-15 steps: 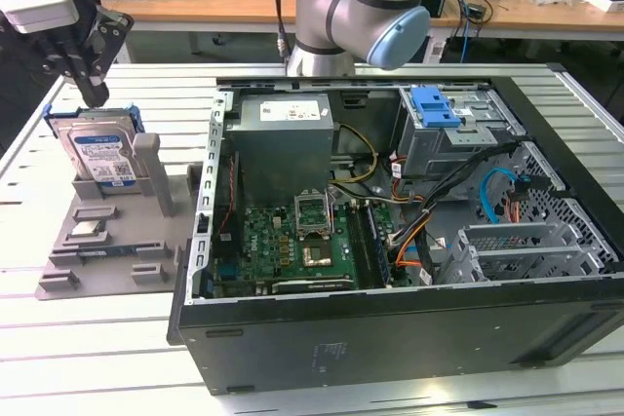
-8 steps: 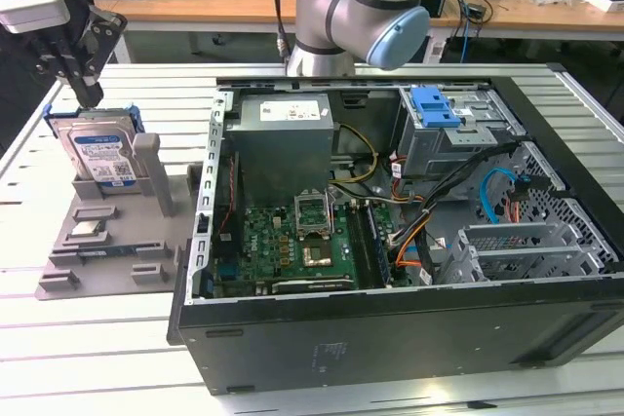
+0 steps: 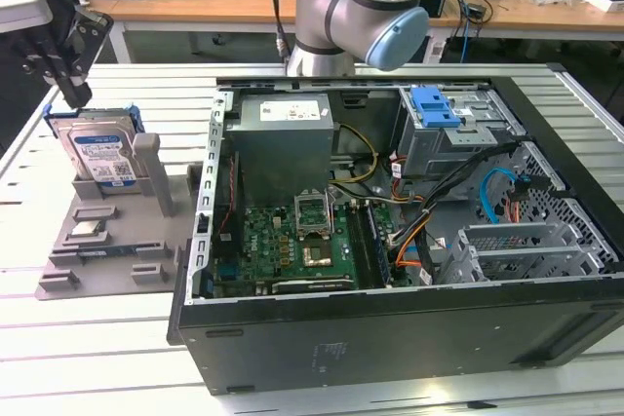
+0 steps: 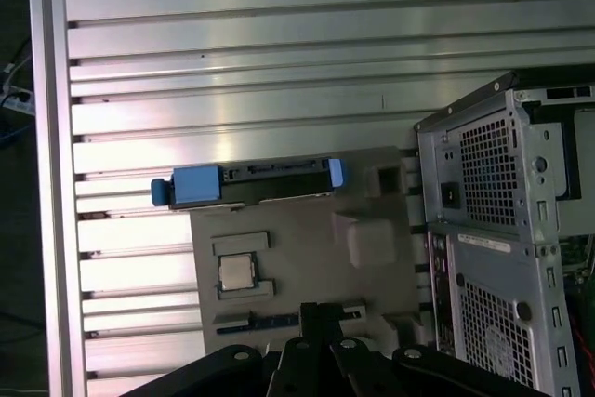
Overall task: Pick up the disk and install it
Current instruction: 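Reach for the disk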
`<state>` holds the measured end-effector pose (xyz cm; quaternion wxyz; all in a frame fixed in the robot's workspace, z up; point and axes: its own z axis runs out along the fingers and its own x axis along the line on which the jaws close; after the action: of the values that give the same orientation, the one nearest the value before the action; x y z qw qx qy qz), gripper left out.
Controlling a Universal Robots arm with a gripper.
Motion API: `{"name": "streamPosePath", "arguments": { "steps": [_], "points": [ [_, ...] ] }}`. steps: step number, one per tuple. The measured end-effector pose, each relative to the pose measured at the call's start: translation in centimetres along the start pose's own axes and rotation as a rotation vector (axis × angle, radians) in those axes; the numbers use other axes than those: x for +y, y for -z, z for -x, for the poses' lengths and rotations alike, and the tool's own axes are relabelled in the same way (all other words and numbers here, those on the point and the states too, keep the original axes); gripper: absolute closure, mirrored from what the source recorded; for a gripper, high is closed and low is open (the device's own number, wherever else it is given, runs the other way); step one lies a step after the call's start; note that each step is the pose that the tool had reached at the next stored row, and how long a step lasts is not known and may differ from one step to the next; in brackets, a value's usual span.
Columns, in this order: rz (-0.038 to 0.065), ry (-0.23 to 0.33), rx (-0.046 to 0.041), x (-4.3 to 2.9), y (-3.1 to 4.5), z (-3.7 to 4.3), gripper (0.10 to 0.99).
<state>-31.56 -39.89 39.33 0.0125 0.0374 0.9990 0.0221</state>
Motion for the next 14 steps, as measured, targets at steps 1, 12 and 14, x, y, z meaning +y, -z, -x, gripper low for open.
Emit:
{"name": "streamPosePath", "arguments": {
  "steps": [1, 12, 14],
  "points": [
    [0.0, 0.0, 0.0, -0.01, 0.0, -0.1, 0.98],
    [0.0, 0.0, 0.0, -0.09, 0.03, -1.2, 0.98],
    [0.0, 0.0, 0.0, -0.11, 0.04, -1.44, 0.98]
  ]
}}
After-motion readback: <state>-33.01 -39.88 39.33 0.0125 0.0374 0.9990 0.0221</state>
